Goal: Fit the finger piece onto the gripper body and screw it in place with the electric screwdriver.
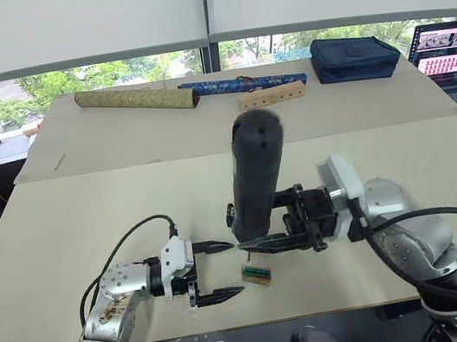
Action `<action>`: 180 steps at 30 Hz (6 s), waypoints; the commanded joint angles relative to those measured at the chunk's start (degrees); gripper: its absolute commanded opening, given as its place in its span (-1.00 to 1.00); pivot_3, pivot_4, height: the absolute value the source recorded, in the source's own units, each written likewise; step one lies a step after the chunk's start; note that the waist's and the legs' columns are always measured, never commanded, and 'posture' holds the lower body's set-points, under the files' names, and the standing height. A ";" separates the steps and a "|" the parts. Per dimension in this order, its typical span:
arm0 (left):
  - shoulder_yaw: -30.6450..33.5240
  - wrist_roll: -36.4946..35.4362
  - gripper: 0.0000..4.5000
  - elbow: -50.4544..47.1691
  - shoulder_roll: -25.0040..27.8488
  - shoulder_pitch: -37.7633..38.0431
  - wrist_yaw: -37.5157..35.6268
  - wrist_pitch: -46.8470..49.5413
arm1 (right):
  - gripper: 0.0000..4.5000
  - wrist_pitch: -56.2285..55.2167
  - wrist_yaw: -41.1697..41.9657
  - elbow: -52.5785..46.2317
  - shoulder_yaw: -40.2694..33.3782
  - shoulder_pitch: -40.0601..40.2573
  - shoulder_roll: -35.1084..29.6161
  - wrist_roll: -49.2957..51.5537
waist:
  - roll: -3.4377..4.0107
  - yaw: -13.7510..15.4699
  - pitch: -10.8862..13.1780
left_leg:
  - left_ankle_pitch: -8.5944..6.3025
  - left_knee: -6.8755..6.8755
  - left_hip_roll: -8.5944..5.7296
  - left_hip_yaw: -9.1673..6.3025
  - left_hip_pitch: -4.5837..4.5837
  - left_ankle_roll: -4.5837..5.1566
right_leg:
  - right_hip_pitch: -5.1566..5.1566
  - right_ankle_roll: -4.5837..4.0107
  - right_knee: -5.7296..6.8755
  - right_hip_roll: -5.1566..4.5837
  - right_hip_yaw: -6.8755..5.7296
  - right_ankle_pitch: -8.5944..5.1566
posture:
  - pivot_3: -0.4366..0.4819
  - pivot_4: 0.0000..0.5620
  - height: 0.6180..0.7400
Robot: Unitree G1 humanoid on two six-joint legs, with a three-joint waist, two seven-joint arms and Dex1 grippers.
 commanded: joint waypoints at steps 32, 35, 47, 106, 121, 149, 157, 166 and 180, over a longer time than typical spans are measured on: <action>-1.17 11.87 0.99 7.41 -9.73 -6.11 19.67 1.16 | -0.15 8.06 -6.29 -7.11 -11.81 -4.11 -8.37 12.60 | -0.13 0.16 0.10 | 0.01 0.01 -0.05 0.02 -0.07 0.00 | 0.01 0.05 -0.07 0.01 0.00 0.03 | -0.05 -0.47 1.00; -2.92 13.81 0.99 9.60 -10.65 -6.90 19.96 -0.47 | -0.15 7.83 -6.13 -7.16 -12.08 -3.60 -8.80 12.43 | -0.13 0.16 0.10 | -0.02 0.01 -0.05 0.02 -0.06 0.04 | 0.02 0.05 -0.07 0.01 0.00 0.03 | -0.05 -0.47 1.00; -5.16 15.60 0.99 14.56 -14.73 -9.30 20.50 -2.21 | -0.15 6.94 -6.02 -7.64 -12.91 -1.21 -9.41 11.53 | -0.12 0.76 0.10 | -0.17 0.08 -0.10 -0.01 -0.04 0.33 | 0.09 0.09 -0.05 -0.07 -0.01 0.05 | -0.05 -0.47 1.00; -4.48 16.18 0.99 15.21 -14.08 -10.08 18.86 1.21 | -0.15 9.17 -7.33 -7.76 -12.63 -2.94 -11.85 14.02 | -0.14 0.56 0.10 | -0.17 0.11 -0.09 -0.02 -0.01 0.36 | 0.13 0.11 -0.06 -0.05 0.00 0.10 | -0.05 -0.47 1.00; -5.45 17.97 0.06 16.53 -14.91 -9.96 21.02 2.98 | -0.15 13.26 -11.31 -5.59 -11.09 -13.19 -8.22 19.56 | -0.12 0.96 0.09 | -0.17 0.14 -0.10 -0.04 0.03 0.39 | 0.15 0.08 0.00 -0.10 -0.01 0.12 | -0.05 -0.47 1.00; -6.02 16.47 0.05 14.78 -13.30 -8.65 18.46 4.65 | -0.15 7.21 -8.13 6.93 -1.55 -21.79 3.37 -0.97 | -0.10 0.27 0.08 | 0.04 0.10 -0.11 -0.01 -0.03 0.05 | 0.10 0.09 -0.03 -0.05 -0.04 0.12 | -0.05 -0.47 1.00; -6.11 16.20 0.05 14.40 -12.74 -8.40 18.60 5.09 | -0.15 8.25 -7.69 7.19 -0.48 -21.50 4.09 -2.14 | -0.10 0.11 0.08 | 0.05 0.08 -0.09 0.01 -0.03 0.02 | 0.08 0.09 -0.05 -0.04 -0.04 0.12 | -0.05 -0.47 1.00; -6.18 16.00 0.05 14.08 -12.42 -8.31 18.48 5.88 | -0.15 8.61 -7.27 7.17 1.28 -20.56 4.53 -3.95 | -0.10 0.05 0.08 | 0.05 0.08 -0.09 0.02 -0.03 0.02 | 0.09 0.09 -0.07 -0.03 -0.04 0.12 | -0.05 -0.47 1.00; -6.40 15.65 0.05 14.20 -11.71 -8.46 18.03 6.50 | -0.15 8.02 -7.06 7.95 2.84 -20.15 4.90 -6.68 | -0.10 -0.02 0.08 | 0.06 0.07 -0.07 0.02 -0.02 0.01 | 0.09 0.09 -0.08 -0.02 -0.04 0.12 | -0.05 -0.47 1.00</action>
